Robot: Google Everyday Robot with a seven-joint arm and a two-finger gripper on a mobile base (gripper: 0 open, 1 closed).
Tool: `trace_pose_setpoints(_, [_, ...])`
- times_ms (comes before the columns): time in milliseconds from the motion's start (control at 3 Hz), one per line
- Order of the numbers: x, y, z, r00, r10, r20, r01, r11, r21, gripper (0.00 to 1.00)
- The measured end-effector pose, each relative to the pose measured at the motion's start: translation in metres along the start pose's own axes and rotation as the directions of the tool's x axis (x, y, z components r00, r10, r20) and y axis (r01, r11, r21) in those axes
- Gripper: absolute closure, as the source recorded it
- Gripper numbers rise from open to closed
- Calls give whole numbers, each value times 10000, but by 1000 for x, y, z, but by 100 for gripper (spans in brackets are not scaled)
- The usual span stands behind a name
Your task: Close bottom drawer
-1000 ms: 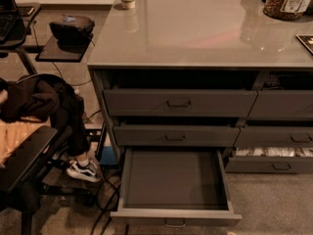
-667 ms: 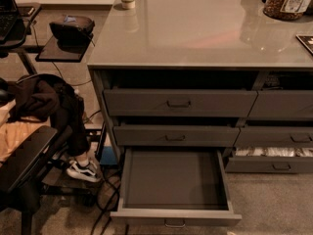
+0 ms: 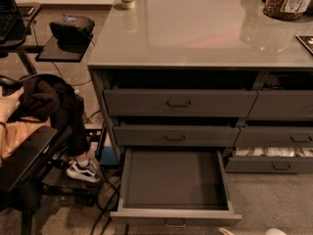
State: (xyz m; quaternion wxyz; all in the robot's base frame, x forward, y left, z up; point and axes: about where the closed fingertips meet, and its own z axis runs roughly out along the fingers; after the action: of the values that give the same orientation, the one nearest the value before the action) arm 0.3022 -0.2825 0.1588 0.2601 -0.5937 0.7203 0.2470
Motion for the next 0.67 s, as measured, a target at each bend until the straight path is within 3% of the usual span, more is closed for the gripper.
trace_pose_setpoints(667, [-15, -49, 28, 9957, -851, 357, 826, 9944, 664, 0])
